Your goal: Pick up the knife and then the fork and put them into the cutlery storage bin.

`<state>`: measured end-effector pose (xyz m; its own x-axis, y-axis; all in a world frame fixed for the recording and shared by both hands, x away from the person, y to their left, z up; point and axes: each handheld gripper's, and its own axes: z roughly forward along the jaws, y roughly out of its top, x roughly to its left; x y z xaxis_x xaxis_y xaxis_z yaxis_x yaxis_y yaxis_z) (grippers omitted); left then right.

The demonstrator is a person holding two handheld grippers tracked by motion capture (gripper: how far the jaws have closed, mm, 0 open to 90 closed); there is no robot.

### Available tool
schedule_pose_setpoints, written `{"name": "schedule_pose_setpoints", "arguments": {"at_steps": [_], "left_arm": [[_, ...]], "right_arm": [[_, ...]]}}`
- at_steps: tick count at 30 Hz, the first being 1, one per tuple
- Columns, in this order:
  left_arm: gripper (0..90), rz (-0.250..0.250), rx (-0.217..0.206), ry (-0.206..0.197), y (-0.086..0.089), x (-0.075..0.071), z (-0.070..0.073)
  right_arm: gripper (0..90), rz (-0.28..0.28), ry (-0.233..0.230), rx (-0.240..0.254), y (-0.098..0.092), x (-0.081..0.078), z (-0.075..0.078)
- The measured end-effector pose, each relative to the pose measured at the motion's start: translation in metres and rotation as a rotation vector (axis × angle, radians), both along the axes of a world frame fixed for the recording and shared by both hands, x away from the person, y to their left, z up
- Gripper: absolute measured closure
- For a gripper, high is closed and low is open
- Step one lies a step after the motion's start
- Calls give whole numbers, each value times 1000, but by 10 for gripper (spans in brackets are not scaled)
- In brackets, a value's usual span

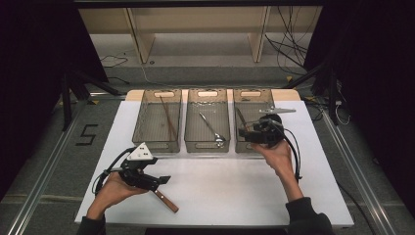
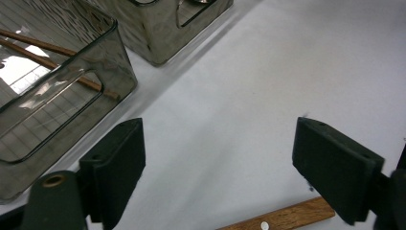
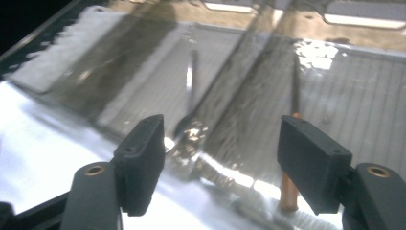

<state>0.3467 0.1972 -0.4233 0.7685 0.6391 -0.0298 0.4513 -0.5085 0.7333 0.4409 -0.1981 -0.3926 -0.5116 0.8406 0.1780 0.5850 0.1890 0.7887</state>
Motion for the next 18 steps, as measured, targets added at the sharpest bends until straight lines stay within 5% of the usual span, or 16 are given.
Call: {"name": "schedule_pose_setpoints", "arguments": {"at_steps": [9,18], "left_arm": [[524,-58,4,12,4,-15,-9],[846,-119,52,45,4,-30,-14]], "right_arm": [[294,84,-95,54,-15,-60,-12],[297,113,-113,38,-22,-89,-23]]}}
